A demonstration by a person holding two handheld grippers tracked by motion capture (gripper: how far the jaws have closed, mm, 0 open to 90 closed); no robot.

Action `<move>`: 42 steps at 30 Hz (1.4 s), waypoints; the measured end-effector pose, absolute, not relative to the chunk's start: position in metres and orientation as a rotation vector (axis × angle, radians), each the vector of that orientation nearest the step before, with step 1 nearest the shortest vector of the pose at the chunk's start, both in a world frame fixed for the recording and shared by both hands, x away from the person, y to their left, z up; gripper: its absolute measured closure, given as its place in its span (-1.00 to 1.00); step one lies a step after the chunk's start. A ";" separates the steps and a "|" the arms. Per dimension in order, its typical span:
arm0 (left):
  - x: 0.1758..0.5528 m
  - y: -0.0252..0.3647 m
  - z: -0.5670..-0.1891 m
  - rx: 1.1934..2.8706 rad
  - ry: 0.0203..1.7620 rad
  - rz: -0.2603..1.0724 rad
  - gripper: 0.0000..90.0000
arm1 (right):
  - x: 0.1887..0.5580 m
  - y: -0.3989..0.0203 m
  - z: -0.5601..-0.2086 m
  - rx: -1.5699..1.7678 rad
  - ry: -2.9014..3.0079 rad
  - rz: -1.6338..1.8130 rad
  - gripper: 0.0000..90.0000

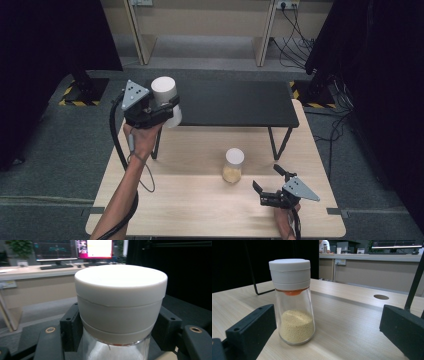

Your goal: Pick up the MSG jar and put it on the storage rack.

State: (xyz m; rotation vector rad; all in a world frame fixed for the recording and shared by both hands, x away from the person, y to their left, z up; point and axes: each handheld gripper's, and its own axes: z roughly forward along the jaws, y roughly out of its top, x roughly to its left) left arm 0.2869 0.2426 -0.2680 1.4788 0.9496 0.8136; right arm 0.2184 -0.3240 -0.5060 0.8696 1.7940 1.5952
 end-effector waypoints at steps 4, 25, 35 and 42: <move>0.296 0.236 -0.269 1.461 0.975 0.840 -0.23 | 0.219 -0.325 -0.506 0.870 1.795 1.598 -0.99; 0.329 0.204 -0.279 1.428 1.066 0.914 -0.23 | 0.218 -0.325 -0.506 0.865 1.794 1.602 -0.99; 0.337 0.205 -0.281 1.406 1.116 0.925 -0.23 | 0.220 -0.326 -0.507 0.867 1.796 1.613 -0.99; 0.337 0.200 -0.290 1.398 1.112 0.948 -0.23 | 0.221 -0.327 -0.507 0.865 1.799 1.620 -0.99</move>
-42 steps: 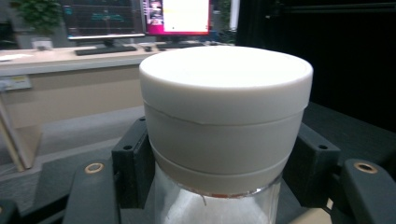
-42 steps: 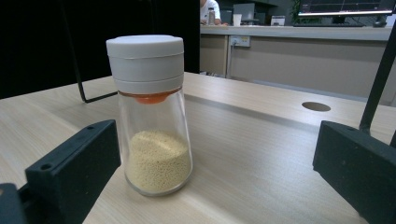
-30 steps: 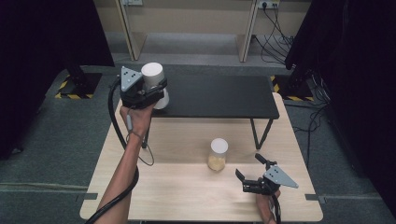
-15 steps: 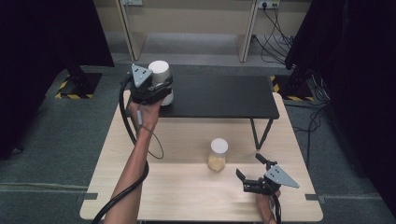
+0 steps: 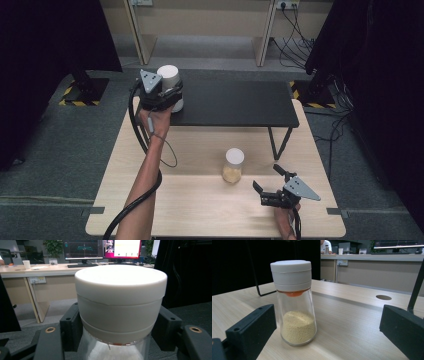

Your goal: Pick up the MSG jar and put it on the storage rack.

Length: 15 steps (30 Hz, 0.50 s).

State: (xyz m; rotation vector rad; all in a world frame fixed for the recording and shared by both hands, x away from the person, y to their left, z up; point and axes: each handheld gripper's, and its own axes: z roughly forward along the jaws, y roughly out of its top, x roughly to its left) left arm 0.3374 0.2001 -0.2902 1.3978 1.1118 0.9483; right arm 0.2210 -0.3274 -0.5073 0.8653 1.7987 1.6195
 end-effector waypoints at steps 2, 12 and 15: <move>0.337 0.200 -0.290 1.397 1.113 0.949 -0.23 | 0.221 -0.327 -0.507 0.866 1.799 1.618 -0.99; 0.335 0.195 -0.286 1.374 1.134 0.936 -0.95 | 0.221 -0.327 -0.507 0.866 1.799 1.620 -0.99; 0.333 0.196 -0.283 1.370 1.137 0.936 -0.99 | 0.221 -0.327 -0.507 0.867 1.797 1.619 -0.99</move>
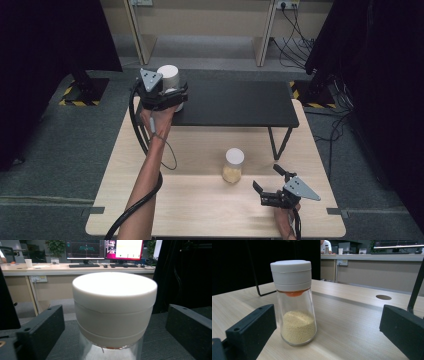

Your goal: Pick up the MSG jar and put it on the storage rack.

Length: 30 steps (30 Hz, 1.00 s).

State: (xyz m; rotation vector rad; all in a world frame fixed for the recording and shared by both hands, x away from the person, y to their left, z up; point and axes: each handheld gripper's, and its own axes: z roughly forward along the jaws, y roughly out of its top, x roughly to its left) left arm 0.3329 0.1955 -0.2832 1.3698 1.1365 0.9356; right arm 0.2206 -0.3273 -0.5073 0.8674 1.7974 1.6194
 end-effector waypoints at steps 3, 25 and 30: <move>0.332 0.196 -0.283 1.365 1.138 0.935 -1.00 | 0.220 -0.327 -0.507 0.868 1.797 1.619 -0.99; 0.303 0.221 -0.292 1.360 1.085 0.875 -1.00 | 0.220 -0.326 -0.506 0.858 1.803 1.608 -0.99; 0.292 0.228 -0.298 1.367 1.060 0.872 -1.00 | 0.220 -0.326 -0.506 0.856 1.806 1.606 -0.99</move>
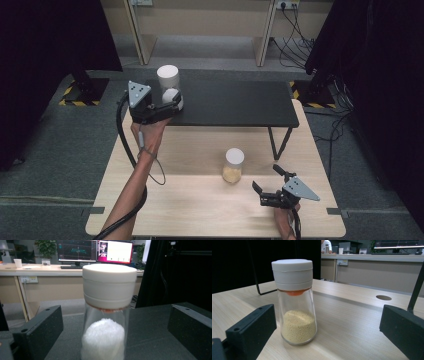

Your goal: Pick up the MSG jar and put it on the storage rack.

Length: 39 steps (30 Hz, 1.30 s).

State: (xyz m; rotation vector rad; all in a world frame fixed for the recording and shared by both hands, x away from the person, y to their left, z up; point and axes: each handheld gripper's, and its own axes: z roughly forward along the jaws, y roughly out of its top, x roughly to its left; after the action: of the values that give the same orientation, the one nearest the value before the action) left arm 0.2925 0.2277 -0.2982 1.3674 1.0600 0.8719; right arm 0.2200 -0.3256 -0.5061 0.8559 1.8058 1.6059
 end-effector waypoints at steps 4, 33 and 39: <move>0.284 0.233 -0.303 1.370 1.037 0.863 -1.00 | 0.220 -0.325 -0.506 0.853 1.808 1.602 -0.99; 0.186 0.270 -0.424 1.330 0.762 0.759 -1.00 | 0.219 -0.323 -0.505 0.845 1.813 1.589 -0.99; 0.180 0.269 -0.449 1.338 0.759 0.709 -1.00 | 0.219 -0.323 -0.505 0.843 1.816 1.586 -0.99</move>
State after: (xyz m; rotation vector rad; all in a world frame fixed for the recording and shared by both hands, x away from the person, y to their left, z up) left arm 0.1800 0.2686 -0.4487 1.3377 0.7592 0.7092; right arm 0.2191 -0.3232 -0.5046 0.8432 1.8157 1.5860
